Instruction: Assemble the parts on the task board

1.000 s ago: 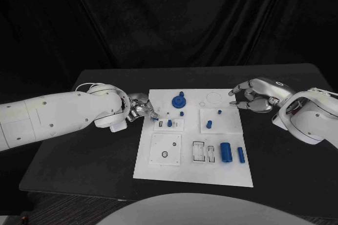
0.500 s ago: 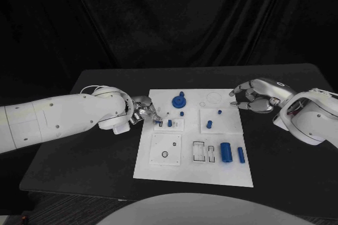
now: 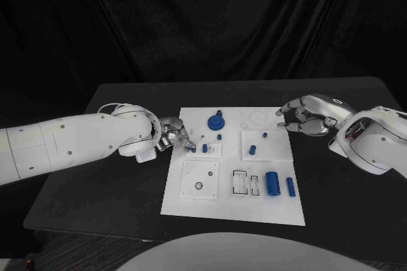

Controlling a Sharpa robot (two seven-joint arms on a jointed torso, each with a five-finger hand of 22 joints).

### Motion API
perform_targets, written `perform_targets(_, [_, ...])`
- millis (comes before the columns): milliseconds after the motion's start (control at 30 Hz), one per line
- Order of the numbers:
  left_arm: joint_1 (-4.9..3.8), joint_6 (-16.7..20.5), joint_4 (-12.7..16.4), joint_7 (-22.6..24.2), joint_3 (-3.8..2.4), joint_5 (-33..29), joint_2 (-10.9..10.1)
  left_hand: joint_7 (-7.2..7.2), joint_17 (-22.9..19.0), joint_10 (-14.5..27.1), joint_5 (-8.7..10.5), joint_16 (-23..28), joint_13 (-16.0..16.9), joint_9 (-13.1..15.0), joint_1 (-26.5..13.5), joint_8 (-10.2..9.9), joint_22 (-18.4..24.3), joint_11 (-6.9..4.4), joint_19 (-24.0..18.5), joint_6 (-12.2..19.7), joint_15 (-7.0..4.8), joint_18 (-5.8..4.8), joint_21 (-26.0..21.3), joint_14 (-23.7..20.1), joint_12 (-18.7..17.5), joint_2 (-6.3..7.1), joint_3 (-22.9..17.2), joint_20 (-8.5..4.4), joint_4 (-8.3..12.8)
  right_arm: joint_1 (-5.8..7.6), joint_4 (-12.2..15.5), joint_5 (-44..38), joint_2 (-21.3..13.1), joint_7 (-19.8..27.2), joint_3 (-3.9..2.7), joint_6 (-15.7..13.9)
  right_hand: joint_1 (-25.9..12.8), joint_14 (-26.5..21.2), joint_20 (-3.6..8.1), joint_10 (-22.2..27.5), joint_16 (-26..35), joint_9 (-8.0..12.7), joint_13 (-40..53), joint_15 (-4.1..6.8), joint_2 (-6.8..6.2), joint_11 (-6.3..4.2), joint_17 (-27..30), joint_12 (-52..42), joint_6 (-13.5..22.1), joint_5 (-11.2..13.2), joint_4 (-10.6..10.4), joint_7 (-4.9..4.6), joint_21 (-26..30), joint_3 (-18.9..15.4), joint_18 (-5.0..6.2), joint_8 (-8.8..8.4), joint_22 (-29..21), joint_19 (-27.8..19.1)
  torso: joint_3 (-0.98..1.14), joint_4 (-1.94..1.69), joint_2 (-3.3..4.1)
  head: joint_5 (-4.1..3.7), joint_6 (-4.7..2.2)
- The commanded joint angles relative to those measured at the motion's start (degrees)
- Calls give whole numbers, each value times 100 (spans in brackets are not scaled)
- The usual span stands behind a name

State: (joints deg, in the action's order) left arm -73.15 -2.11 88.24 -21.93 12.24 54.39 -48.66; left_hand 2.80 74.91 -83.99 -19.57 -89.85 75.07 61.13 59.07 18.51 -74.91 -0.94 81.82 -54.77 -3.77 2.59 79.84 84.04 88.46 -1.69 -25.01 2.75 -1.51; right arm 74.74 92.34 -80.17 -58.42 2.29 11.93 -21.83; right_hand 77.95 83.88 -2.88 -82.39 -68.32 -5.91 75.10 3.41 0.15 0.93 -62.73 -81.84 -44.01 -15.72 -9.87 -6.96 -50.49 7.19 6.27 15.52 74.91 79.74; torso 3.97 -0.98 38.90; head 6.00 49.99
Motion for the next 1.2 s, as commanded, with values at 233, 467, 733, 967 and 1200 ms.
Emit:
perform_targets(233, [17, -150, 4, 25, -3, -49, 36, -32, 1509, -423, 40, -15, 1289, 6, -59, 20, -969, -42, -57, 4, -5, 50, -35, 596, -31, -12, -15, -7, -25, -14, 3, -2, -4, -71, -3, 25, 46, 128, -11, 29, 43, 7, 327, -20, 19, -9, 10, 32, -42, -31, 22, 15, 24, 25, 59, -40, 442, -13, 5, 4, -9, -8, 1])
perform_targets(467, [37, -145, -43, 44, -3, -49, 68, -32, 1509, -418, 51, -15, 1284, 9, -55, 16, -969, -42, -60, 20, -4, 50, -39, 596, -36, -17, -27, -6, -26, -17, -7, 31, 8, -62, -3, 22, 52, 126, -11, 32, 50, 9, 322, -20, 18, -9, 18, 35, -43, -40, 29, 15, 35, 31, 60, -42, 440, -15, 6, 11, -12, -2, 1])
perform_targets(733, [59, -160, -89, 35, -3, -49, 96, -19, 1509, -401, 248, -15, 1267, 37, -52, 20, -964, -29, -85, 66, 7, 57, -74, 596, -51, -23, -58, 1, -51, -22, -11, 71, 8, -66, -3, 33, 56, 126, -11, 30, 48, 10, 325, -20, 19, -9, 14, 33, -43, -45, 32, 14, 45, 35, 62, -42, 438, -17, 4, 7, -7, -6, 1])
perform_targets(967, [69, -239, -102, -22, -3, -49, 103, 7, 1509, -383, 750, -15, 1247, 62, -96, 11, -966, -5, -111, 120, 26, 66, -122, 596, -68, 56, 58, 19, -114, -30, -14, 77, 8, -70, -3, 40, 71, 125, -11, 34, 54, 14, 319, -21, 21, -7, 21, 38, -48, -64, 48, 13, 57, 51, 63, -43, 436, -19, 3, 4, -6, -4, 1])
perform_targets(1200, [74, -299, -109, -36, -3, -49, 101, 55, 1509, -368, 1108, -15, 1233, 62, -249, -22, -978, 38, -124, 183, 64, 70, -161, 596, -78, 121, 449, 55, -343, -42, -22, 78, 11, -72, -3, 46, 100, 125, -12, 33, 60, 29, 317, -23, 14, -4, 26, 40, -57, -153, 90, 9, 65, 93, 62, -50, 439, -14, 4, 7, -8, 5, 1])
